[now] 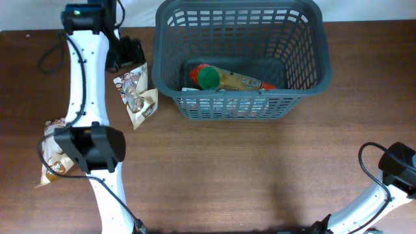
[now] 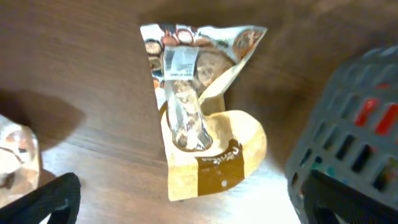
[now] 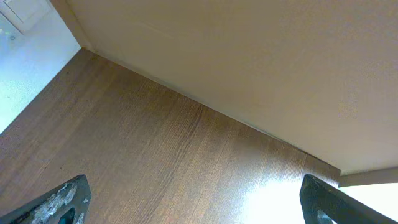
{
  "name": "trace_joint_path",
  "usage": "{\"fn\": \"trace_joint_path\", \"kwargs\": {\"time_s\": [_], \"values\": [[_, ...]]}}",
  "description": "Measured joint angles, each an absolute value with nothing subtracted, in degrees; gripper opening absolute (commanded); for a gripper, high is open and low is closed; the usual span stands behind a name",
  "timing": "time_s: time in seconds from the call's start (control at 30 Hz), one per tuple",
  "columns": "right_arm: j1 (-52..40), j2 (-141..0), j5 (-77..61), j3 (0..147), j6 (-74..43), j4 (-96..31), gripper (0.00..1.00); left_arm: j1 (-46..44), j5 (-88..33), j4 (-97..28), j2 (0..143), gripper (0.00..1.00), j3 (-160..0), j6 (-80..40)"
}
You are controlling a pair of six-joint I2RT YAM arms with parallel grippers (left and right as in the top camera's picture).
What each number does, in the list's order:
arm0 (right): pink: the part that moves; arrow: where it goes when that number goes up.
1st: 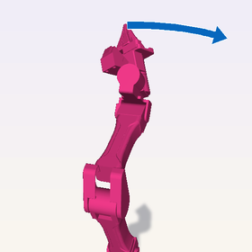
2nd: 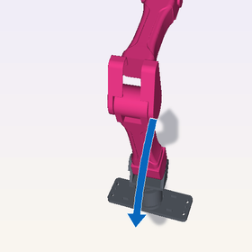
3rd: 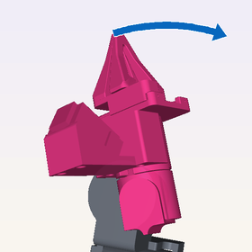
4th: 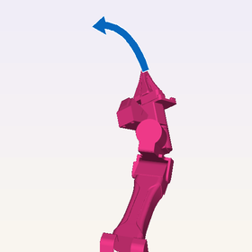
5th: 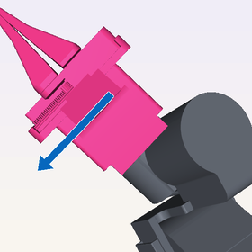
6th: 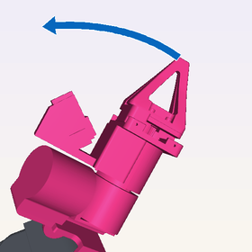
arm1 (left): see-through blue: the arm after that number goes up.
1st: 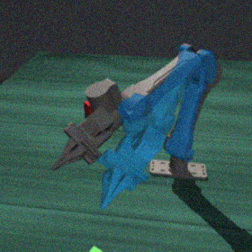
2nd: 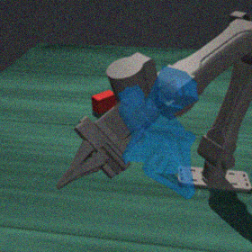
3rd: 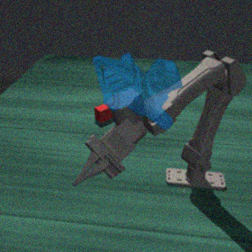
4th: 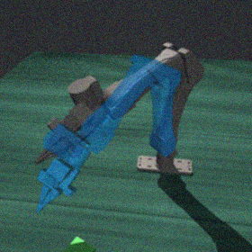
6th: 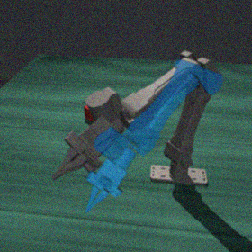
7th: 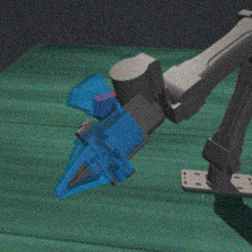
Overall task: Pack container
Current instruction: 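Move the left gripper back to the dried mushroom bag and grasp it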
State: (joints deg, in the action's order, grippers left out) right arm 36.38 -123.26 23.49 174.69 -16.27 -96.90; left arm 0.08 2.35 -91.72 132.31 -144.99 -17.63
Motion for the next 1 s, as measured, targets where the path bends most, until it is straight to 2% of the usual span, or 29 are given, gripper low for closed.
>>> {"fn": "trace_joint_path", "kwargs": {"time_s": [1.0], "values": [[36.38,-123.26,23.49,174.69,-16.27,-96.9,0.99,0.08,0.86,-61.89,132.31,0.99,-114.83,-19.53]]}}
